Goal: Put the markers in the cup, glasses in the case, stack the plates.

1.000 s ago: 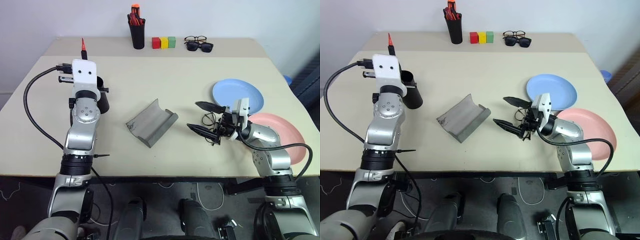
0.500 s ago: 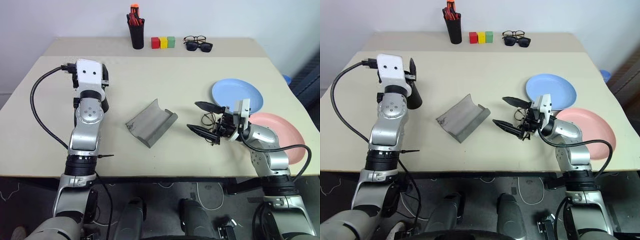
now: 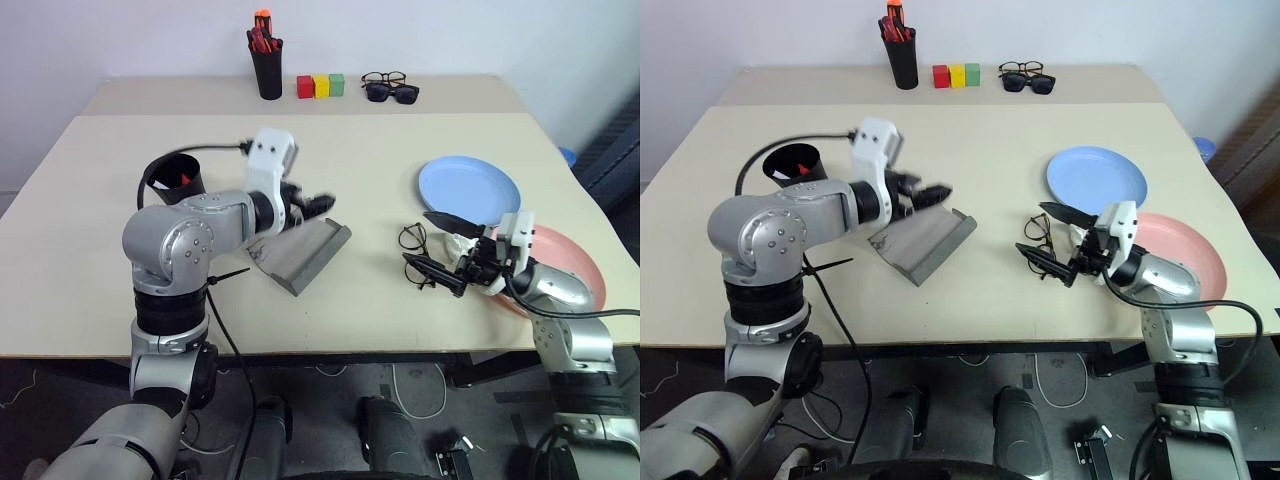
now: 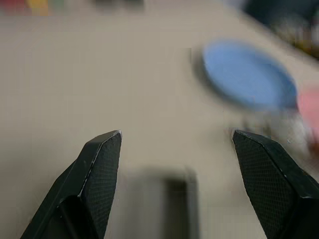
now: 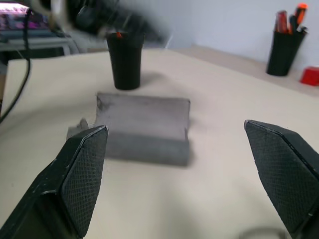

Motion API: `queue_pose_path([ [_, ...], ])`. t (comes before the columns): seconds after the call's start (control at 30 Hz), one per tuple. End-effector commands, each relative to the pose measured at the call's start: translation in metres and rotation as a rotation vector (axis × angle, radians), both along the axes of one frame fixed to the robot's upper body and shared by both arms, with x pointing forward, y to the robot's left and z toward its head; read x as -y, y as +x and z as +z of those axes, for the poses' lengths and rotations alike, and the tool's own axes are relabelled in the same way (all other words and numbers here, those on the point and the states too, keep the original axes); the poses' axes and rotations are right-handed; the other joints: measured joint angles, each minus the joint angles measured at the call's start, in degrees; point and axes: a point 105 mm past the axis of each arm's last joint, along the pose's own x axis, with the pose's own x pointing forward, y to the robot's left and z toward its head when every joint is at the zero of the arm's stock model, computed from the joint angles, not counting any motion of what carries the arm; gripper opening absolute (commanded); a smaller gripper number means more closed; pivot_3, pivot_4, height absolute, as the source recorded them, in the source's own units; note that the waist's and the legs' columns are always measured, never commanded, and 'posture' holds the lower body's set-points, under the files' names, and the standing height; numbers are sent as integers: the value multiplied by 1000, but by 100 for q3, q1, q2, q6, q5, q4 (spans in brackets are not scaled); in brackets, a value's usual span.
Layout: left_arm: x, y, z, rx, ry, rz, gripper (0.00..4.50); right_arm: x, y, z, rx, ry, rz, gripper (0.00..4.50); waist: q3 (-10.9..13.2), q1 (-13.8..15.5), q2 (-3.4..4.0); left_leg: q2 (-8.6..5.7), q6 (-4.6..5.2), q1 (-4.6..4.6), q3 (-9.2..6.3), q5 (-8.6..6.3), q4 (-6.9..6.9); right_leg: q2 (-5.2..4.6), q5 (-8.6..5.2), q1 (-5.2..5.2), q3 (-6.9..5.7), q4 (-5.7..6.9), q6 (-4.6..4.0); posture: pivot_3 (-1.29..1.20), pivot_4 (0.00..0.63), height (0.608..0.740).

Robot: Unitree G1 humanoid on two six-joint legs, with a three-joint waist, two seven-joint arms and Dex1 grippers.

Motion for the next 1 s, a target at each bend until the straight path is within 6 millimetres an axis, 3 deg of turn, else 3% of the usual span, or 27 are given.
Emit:
queue_pose_path([
  [0.03,0,-8,-1,-68,23,-66,3619,6,-7,15,59,-1,-29,4500,0,-1,0,0,0,0,0,0,0,0,0,0,0,0,0,0,150,740],
  [0.6,17,-15,-59,-325,291,-153,3619,6,-16,17,68,5,-86,4500,0,61,0,0,-3,0,-1,1,-1,-1,-6,2,2,-6,-28,0,150,740],
  [0.73,14,-13,-65,-323,362,-126,2398,8,-18,17,71,5,-102,4500,0,66,0,0,-3,0,-1,2,1,-1,-8,2,3,-6,-29,0,150,740],
  [0.87,14,-11,-65,-301,399,-115,478,9,-20,17,72,6,-116,4500,0,75,0,0,-3,0,-1,1,2,-1,-9,3,3,-7,-30,0,150,740],
  [1.0,16,-12,-62,-254,430,-139,478,7,-20,19,73,6,-121,4500,0,66,0,0,-4,-1,0,1,2,-1,-9,3,3,-9,-31,0,150,740],
])
